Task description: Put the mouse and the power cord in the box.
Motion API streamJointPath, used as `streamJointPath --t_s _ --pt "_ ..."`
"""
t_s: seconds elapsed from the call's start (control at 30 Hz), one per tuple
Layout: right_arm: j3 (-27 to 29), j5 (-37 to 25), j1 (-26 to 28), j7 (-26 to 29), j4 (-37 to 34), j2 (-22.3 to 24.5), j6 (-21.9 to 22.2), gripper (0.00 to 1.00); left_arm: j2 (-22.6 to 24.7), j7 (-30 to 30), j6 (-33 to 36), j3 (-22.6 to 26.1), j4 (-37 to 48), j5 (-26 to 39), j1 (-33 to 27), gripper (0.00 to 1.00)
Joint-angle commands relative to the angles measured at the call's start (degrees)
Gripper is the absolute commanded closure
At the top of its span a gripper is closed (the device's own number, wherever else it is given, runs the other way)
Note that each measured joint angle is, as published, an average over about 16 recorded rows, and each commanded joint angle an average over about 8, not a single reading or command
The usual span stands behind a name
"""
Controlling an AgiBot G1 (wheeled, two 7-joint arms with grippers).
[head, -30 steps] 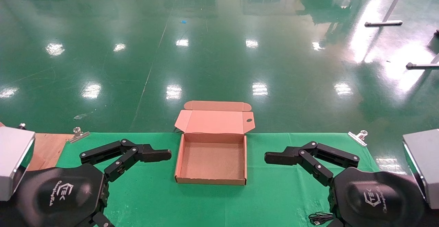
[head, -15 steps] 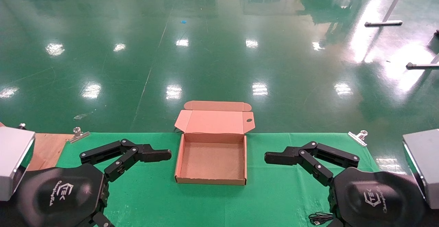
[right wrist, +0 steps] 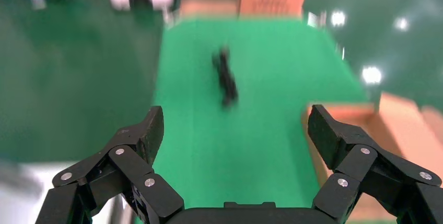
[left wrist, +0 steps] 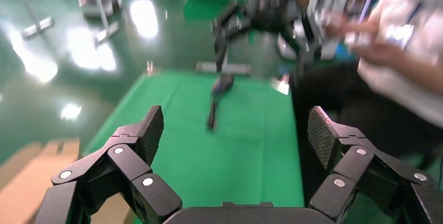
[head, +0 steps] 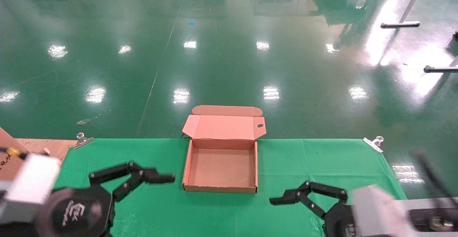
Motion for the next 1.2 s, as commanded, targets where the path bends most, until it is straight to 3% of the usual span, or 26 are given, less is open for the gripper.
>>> streamJointPath --t_s 0.03,0.27,0.67,0.87,1.2 --pt "-2.09 -4.79 2.46 -0.27 -0.23 -0.76 -0.82 0.0 -0.41 1.19 0.85 1.12 0.98 3.05 -0.95 0.0" --pt "-10.75 -22.81 9.72 -3.31 -2.94 -4.83 -1.13 0.0 1.5 7.99 0.89 7.41 7.9 16.6 -5.21 0.0" --pt "-21.54 -48.21 15.43 -10.76 -11.9 -12.96 4.45 0.0 8.89 17.67 -3.73 16.9 20.54 38.91 -13.79 0.0" --pt "-23.99 -53.17 15.47 -15.27 -19.19 -16.16 8.24 0.0 13.26 18.44 -6.76 20.15 26.46 45.38 -15.05 0.0" --pt "-24.13 -53.26 15.81 -24.42 -30.85 -18.64 13.79 0.0 16.85 12.68 -9.91 23.06 27.16 51.36 -14.86 0.0"
